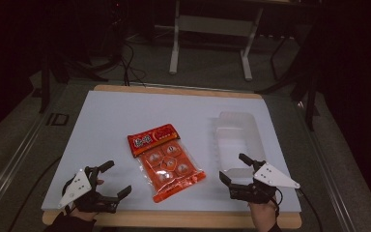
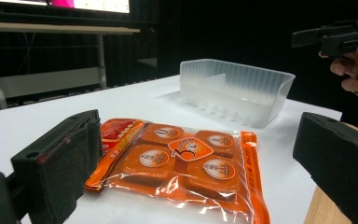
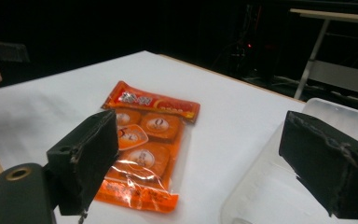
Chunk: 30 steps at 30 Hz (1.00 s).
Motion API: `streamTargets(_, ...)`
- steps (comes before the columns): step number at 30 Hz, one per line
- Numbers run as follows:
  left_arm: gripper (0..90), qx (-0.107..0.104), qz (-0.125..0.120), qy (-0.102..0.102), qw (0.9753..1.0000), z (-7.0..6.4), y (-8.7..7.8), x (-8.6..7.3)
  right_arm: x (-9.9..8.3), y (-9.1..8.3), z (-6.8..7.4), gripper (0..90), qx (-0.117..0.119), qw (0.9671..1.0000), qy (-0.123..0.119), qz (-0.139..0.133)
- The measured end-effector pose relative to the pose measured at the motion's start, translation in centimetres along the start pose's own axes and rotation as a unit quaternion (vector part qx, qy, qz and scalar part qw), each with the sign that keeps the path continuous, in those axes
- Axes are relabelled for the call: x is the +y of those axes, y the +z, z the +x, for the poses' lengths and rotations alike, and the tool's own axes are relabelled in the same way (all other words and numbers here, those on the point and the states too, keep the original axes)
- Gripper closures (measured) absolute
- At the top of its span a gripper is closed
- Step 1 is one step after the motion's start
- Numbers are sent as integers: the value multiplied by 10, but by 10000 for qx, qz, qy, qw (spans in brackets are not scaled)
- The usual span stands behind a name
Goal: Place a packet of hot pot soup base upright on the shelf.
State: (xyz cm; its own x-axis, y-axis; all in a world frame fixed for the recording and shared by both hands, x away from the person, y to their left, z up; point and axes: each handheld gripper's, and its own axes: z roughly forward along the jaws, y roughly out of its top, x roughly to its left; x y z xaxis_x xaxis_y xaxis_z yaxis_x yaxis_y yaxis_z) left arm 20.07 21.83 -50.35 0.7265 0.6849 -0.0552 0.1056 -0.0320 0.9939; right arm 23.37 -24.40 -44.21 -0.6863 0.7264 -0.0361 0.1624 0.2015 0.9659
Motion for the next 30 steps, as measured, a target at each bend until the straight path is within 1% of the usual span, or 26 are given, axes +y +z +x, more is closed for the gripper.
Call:
streamTargets(2, 21, -5, 21, 13, 10000, 0, 0, 0, -1, -1, 0, 116, -72, 10000, -46, 25)
streamTargets(5, 21, -9, 40, -6, 10000, -1, 1, -1, -1, -2, -1, 115, -66, 10000, -48, 22)
streamTargets(6, 21, 44, 93, -2, 9999, 0, 2, -1, -2, -4, -3, 116, -24, 10000, -19, 9)
streamTargets(8, 21, 66, 155, -6, 9999, 0, 2, -1, -3, -4, -4, 118, 5, 10000, -14, 53)
streamTargets(10, 21, 66, 155, -6, 9999, 0, 2, -1, -3, -4, -4, 118, 16, 10000, -28, 83)
streamTargets(11, 21, 31, 242, -2, 9997, 1, 2, -1, -4, -4, -4, 117, 64, 9999, -43, 143)
streamTargets(12, 25, -18, 277, -33, 9996, 1, 2, -1, -4, -4, -4, 116, 98, 9998, -64, 145)
streamTargets(14, 25, -116, 309, -100, 9994, 1, 3, -2, -2, -5, -3, 114, 160, 9997, -128, 138)
streamTargets(15, 26, -166, 327, -76, 9993, 1, 4, -3, -2, -5, -2, 114, 200, 9996, -154, 120)
streamTargets(16, 25, -166, 327, -76, 9993, 1, 4, -3, -2, -5, -2, 114, 200, 9996, -154, 120)
streamTargets(17, 25, -230, 371, -103, 9990, 0, 5, -3, -1, -5, -2, 114, 225, 9995, -197, 129)
streamTargets(18, 25, -279, 371, -130, 9988, -1, 6, -3, 0, -5, 0, 113, 322, 9991, -226, 160)
streamTargets(20, 25, -396, 401, -197, 9982, -2, 6, -2, 0, -5, 1, 113, 364, 9988, -250, 200)
streamTargets(22, 25, -355, 532, -148, 9978, -5, 6, 0, 0, -4, 3, 113, 393, 9986, -288, 205)
streamTargets(23, 26, -352, 616, -131, 9974, -6, 6, 2, 1, -4, 4, 113, 390, 9985, -325, 215)
streamTargets(24, 26, -445, 645, -163, 9968, -6, 6, 2, 1, -4, 5, 113, 390, 9984, -347, 202)
streamTargets(25, 26, -608, 685, -226, 9955, -6, 6, 3, 1, -4, 5, 110, 469, 9982, -326, 181)
streamTargets(26, 26, -683, 737, -234, 9947, -7, 6, 5, 1, -3, 6, 110, 504, 9981, -322, 164)
streamTargets(27, 26, -689, 760, -221, 9945, -8, 6, 6, 2, -3, 8, 110, 480, 9980, -357, 180)
streamTargets(28, 26, -765, 787, -232, 9937, -9, 7, 8, 2, -3, 9, 110, 481, 9978, -412, 195)
streamTargets(29, 26, -796, 829, -247, 9931, -9, 8, 9, 2, -2, 10, 110, 469, 9976, -463, 195)
streamTargets(30, 26, -790, 814, -231, 9933, -10, 9, 11, 2, -3, 12, 110, 489, 9975, -467, 195)
